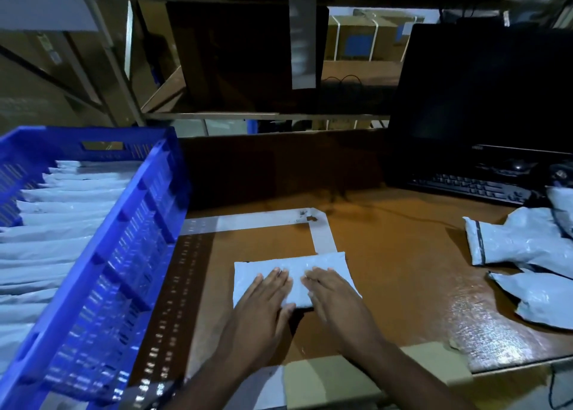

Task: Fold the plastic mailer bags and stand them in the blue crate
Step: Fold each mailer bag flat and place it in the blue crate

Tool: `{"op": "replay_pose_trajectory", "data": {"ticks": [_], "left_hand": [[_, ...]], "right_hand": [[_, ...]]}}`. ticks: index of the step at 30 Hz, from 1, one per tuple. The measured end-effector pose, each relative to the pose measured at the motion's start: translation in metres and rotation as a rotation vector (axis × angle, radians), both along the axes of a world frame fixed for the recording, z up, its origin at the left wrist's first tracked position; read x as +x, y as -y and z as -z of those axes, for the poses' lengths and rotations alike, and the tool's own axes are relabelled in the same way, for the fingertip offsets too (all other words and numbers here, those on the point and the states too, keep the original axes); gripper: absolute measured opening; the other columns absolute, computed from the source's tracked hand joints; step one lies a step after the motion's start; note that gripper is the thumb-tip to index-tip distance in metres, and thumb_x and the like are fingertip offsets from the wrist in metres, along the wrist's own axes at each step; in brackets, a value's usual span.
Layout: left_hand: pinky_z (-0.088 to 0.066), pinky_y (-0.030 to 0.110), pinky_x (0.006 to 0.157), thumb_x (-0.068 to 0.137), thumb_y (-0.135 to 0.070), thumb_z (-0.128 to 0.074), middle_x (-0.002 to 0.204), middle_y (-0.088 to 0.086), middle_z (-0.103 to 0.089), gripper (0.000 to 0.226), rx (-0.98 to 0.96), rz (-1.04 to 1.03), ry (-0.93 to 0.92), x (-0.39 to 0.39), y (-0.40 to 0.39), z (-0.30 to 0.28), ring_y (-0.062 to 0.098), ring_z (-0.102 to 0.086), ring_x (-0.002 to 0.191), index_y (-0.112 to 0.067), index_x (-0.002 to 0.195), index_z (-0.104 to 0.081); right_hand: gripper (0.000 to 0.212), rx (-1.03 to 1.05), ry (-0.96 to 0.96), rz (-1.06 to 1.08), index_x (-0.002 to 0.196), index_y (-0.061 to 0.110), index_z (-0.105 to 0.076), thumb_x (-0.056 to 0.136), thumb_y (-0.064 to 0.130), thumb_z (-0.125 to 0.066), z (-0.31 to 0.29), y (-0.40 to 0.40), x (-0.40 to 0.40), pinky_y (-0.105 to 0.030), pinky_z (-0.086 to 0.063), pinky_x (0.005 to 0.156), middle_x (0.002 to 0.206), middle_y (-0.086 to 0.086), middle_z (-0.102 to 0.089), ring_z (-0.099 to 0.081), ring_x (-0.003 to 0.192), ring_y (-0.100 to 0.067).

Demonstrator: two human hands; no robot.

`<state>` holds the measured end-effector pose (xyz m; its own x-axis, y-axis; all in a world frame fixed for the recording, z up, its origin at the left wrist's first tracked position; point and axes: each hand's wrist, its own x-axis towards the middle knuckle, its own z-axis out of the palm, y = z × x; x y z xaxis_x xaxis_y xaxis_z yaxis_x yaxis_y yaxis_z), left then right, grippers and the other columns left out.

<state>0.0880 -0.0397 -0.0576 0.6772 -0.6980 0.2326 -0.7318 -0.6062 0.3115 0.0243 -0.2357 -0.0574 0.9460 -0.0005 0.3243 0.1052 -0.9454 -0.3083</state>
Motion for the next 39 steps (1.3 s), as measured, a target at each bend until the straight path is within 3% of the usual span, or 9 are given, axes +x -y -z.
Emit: {"op": "replay_pose_trajectory", "data": {"ticks": [5, 10, 13, 16, 21, 25, 31, 35, 39], "left_hand": [[-0.022, 0.033, 0.12, 0.108, -0.042, -0.03, 0.156, -0.004, -0.045, 0.052, -0.008, 0.056, 0.014, -0.011, -0.005, 0.005, 0.009, -0.035, 0.148, -0.015, 0.143, -0.058], [-0.019, 0.023, 0.119, 0.105, -0.04, -0.031, 0.147, -0.008, -0.055, 0.049, -0.002, -0.05, 0.051, 0.003, 0.004, -0.008, 0.005, -0.043, 0.142, -0.021, 0.137, -0.064], [-0.032, 0.022, 0.106, 0.103, -0.039, -0.041, 0.136, -0.015, -0.064, 0.039, -0.063, -0.109, 0.042, 0.006, 0.008, -0.019, 0.003, -0.052, 0.132, -0.029, 0.125, -0.071], [-0.041, 0.028, 0.089, 0.1, -0.034, -0.055, 0.11, -0.012, -0.072, 0.02, -0.144, -0.184, 0.0, 0.012, 0.019, -0.03, 0.01, -0.061, 0.109, -0.027, 0.103, -0.074], [-0.036, 0.032, 0.106, 0.097, -0.031, -0.041, 0.129, 0.005, -0.068, 0.045, -0.091, -0.085, 0.024, 0.014, 0.024, -0.004, 0.024, -0.065, 0.12, -0.009, 0.125, -0.068], [-0.02, 0.037, 0.119, 0.105, -0.032, -0.029, 0.153, 0.002, -0.049, 0.053, 0.044, -0.043, 0.06, 0.009, 0.015, 0.005, 0.013, -0.042, 0.144, -0.01, 0.147, -0.052], [-0.023, 0.036, 0.117, 0.108, -0.038, -0.015, 0.15, 0.001, -0.053, 0.06, 0.07, -0.052, 0.032, 0.005, 0.015, 0.006, 0.012, -0.047, 0.14, -0.012, 0.144, -0.056], [-0.022, 0.036, 0.118, 0.105, -0.034, -0.029, 0.149, 0.003, -0.054, 0.053, 0.048, -0.055, 0.066, 0.012, 0.017, 0.002, 0.013, -0.046, 0.141, -0.011, 0.145, -0.054], [-0.024, 0.037, 0.117, 0.103, -0.031, -0.034, 0.149, 0.003, -0.054, 0.051, 0.026, -0.036, 0.057, 0.001, 0.013, 0.002, 0.013, -0.047, 0.14, -0.009, 0.143, -0.056]], "right_hand": [[0.036, -0.011, 0.022, -0.004, 0.128, 0.019, -0.068, 0.101, 0.025, -0.045, 0.009, -0.006, -0.016, -0.032, -0.03, 0.117, 0.134, 0.006, -0.063, -0.055, 0.129, -0.01], [0.026, 0.055, -0.014, 0.039, 0.111, 0.023, -0.075, 0.091, 0.028, -0.058, -0.017, 0.001, 0.01, -0.025, -0.043, 0.1, 0.116, 0.007, -0.071, -0.062, 0.111, -0.011], [0.023, 0.182, -0.119, 0.033, 0.113, 0.026, -0.068, 0.096, 0.035, -0.055, -0.03, 0.002, 0.011, -0.033, -0.041, 0.101, 0.116, 0.012, -0.063, -0.053, 0.114, -0.009], [0.024, 0.11, -0.06, 0.114, 0.117, 0.028, -0.061, 0.098, 0.039, -0.052, -0.035, -0.001, 0.018, -0.035, -0.038, 0.099, 0.116, 0.011, -0.056, -0.049, 0.114, -0.012], [0.047, -0.141, -0.118, 0.117, 0.133, 0.021, -0.061, 0.1, 0.036, -0.033, -0.005, -0.009, 0.012, -0.033, -0.026, 0.109, 0.137, 0.002, -0.061, -0.05, 0.133, -0.014], [0.056, -0.165, -0.132, 0.096, 0.135, 0.013, -0.062, 0.107, 0.034, -0.019, 0.001, -0.007, 0.007, -0.036, -0.02, 0.116, 0.139, -0.001, -0.061, -0.052, 0.134, -0.015], [0.067, -0.145, -0.15, 0.078, 0.131, 0.013, -0.066, 0.109, 0.037, -0.008, -0.001, -0.01, 0.002, -0.038, -0.025, 0.113, 0.137, -0.001, -0.062, -0.055, 0.131, -0.016], [0.051, -0.17, -0.144, 0.104, 0.123, 0.013, -0.071, 0.101, 0.035, -0.031, -0.007, -0.005, 0.013, -0.035, -0.025, 0.113, 0.129, -0.002, -0.068, -0.06, 0.125, -0.015], [0.06, -0.158, -0.125, 0.072, 0.127, 0.012, -0.069, 0.108, 0.034, -0.017, -0.006, -0.011, 0.001, -0.036, -0.024, 0.113, 0.133, -0.002, -0.065, -0.058, 0.128, -0.015]]}}
